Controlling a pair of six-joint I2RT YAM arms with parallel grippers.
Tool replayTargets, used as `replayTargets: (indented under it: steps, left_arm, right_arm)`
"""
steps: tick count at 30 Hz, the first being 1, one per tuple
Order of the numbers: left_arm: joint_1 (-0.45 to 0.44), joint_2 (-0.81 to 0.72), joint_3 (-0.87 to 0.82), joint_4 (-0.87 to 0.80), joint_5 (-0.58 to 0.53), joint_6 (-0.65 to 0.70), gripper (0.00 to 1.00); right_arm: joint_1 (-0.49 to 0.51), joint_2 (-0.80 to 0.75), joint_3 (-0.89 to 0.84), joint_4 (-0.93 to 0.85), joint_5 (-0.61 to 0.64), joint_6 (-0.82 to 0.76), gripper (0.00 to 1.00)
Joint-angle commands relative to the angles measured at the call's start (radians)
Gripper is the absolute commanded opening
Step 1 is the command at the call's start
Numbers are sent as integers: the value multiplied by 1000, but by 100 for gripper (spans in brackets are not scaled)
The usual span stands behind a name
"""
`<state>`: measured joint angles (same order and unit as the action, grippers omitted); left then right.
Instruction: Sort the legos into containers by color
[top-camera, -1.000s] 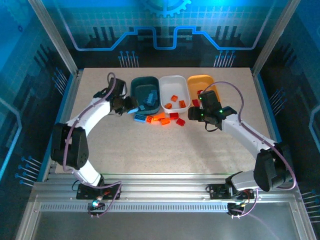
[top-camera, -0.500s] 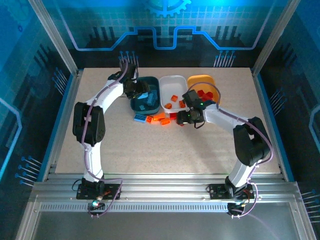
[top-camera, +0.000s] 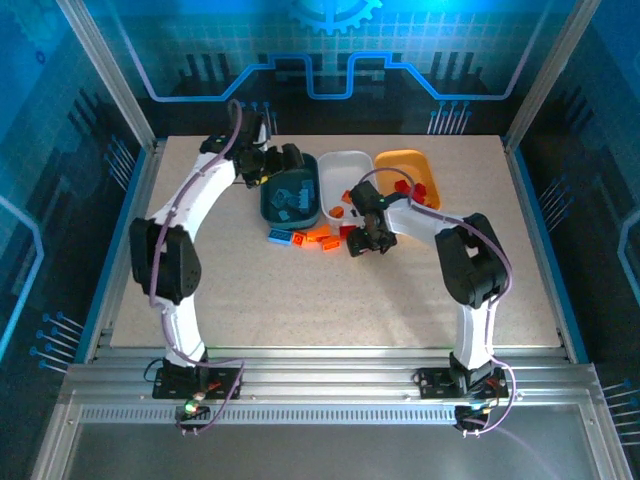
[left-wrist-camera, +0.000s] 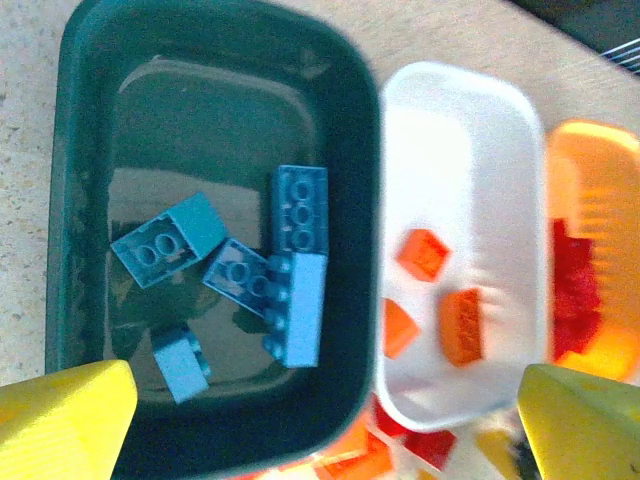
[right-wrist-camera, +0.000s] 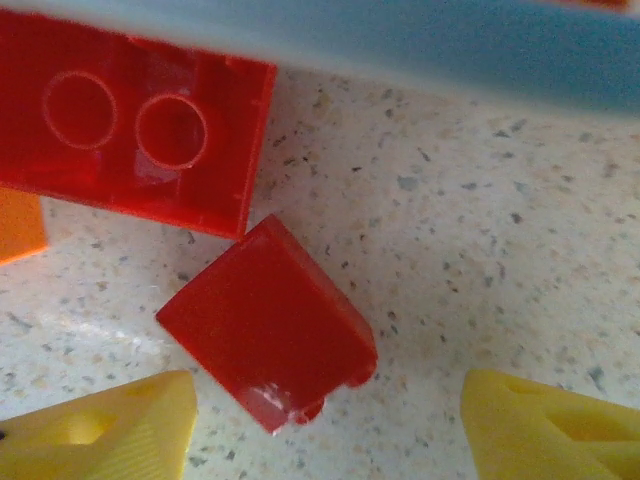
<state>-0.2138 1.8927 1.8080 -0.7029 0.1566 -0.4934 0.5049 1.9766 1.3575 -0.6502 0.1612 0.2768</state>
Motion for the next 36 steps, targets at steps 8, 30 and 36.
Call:
replayTargets:
  steps: [8, 30, 36]
  left_arm:
    - [12, -226, -194, 26, 94, 51, 99]
    - [79, -268, -373, 150, 199, 45, 99]
    - [74, -275, -422, 224, 275, -23, 99]
  right_arm:
    - [10, 71, 78, -21, 5, -47, 58]
    - [38, -89, -15, -13, 9, 14, 23]
    - [34, -210, -31, -24, 43, 50, 23]
